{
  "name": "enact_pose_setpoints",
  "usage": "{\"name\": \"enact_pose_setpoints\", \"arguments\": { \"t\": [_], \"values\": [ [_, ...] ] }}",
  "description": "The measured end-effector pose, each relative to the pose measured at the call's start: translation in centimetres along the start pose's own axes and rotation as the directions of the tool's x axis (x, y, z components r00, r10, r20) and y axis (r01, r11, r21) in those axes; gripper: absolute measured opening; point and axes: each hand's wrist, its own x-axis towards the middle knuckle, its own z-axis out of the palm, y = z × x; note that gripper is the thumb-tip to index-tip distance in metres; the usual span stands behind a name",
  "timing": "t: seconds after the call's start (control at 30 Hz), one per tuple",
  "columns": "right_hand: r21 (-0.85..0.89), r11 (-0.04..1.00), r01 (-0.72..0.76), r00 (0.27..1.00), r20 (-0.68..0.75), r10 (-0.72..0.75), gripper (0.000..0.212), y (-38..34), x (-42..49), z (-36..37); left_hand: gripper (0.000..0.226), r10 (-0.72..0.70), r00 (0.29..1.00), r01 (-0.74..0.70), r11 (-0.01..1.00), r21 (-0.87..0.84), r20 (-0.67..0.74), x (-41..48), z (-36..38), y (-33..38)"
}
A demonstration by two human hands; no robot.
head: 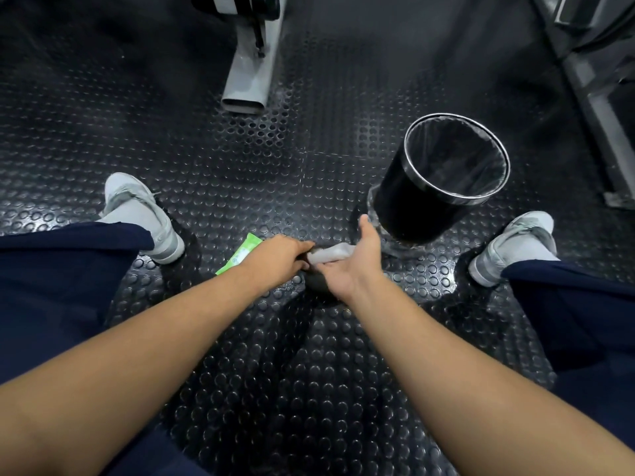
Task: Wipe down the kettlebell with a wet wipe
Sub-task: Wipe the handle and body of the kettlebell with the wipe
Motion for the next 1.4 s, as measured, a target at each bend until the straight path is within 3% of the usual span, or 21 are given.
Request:
{"name": "enact_pose_setpoints", "arguments": {
  "t": [0.17, 0.37, 0.5, 0.6, 0.67, 0.73, 0.8, 0.87, 1.0, 1.2, 1.4],
  "values": [
    [0.031, 0.993, 0.112, 0.986, -0.127, -0.108, 0.083, -2.2, -0.1, -1.0, 0.051, -0.024, 1.0, 0.024, 0.999, 0.025, 0.005, 0.1, 0.2, -0.1],
    [0.015, 1.0, 0.025, 0.997, 0.069, -0.026, 0.097, 1.1, -0.4, -0.7, 0.046, 0.006, 1.0, -0.006, 1.0, 0.023, -0.004, 0.1, 0.0, 0.2],
    [0.061, 0.996, 0.064, 0.996, -0.072, -0.06, 0.101, -1.2, -0.5, -1.3, 0.053, -0.016, 1.0, 0.016, 1.0, 0.013, 0.012, 0.1, 0.1, 0.0],
    [0.052, 0.988, 0.143, 0.978, -0.158, -0.133, 0.091, -1.7, -0.4, -1.5, 0.054, -0.022, 1.0, 0.022, 1.0, 0.01, 0.016, 0.1, 0.2, -0.2],
    [0.027, 0.992, 0.126, 0.986, -0.115, -0.122, 0.081, -0.7, -0.5, -1.2, 0.054, -0.016, 1.0, 0.016, 1.0, 0.011, 0.01, 0.1, 0.2, -0.1],
    [0.031, 0.997, 0.068, 0.998, -0.006, -0.068, 0.084, 0.6, -0.7, -1.0, 0.054, -0.017, 1.0, 0.017, 1.0, 0.001, 0.006, 0.1, 0.2, 0.0],
    [0.037, 0.997, 0.065, 0.998, 0.01, -0.065, 0.091, 0.8, -0.7, -1.2, 0.054, -0.02, 1.0, 0.02, 1.0, 0.001, 0.007, 0.1, 0.1, 0.0],
    [0.027, 0.992, 0.12, 0.99, -0.079, -0.118, 0.084, 0.0, -0.3, -1.9, 0.054, -0.023, 1.0, 0.023, 1.0, -0.003, 0.015, 0.1, 0.1, 0.0],
    [0.086, 0.976, 0.199, 0.962, -0.207, -0.178, 0.051, -1.5, -0.8, -2.4, 0.053, -0.032, 0.999, 0.032, 0.999, -0.002, 0.02, 0.0, 0.1, 0.0],
    [0.006, 1.0, 0.03, 1.0, 0.0, -0.03, 0.095, -0.1, -0.6, -2.3, 0.054, -0.018, 1.0, 0.017, 1.0, 0.006, 0.018, 0.1, 0.0, 0.2],
    [0.042, 0.989, 0.145, 0.979, -0.153, -0.137, 0.079, -1.9, 0.1, -2.9, 0.055, -0.039, 0.999, 0.039, 0.999, -0.009, 0.018, 0.0, 0.0, 0.0]
  ]
}}
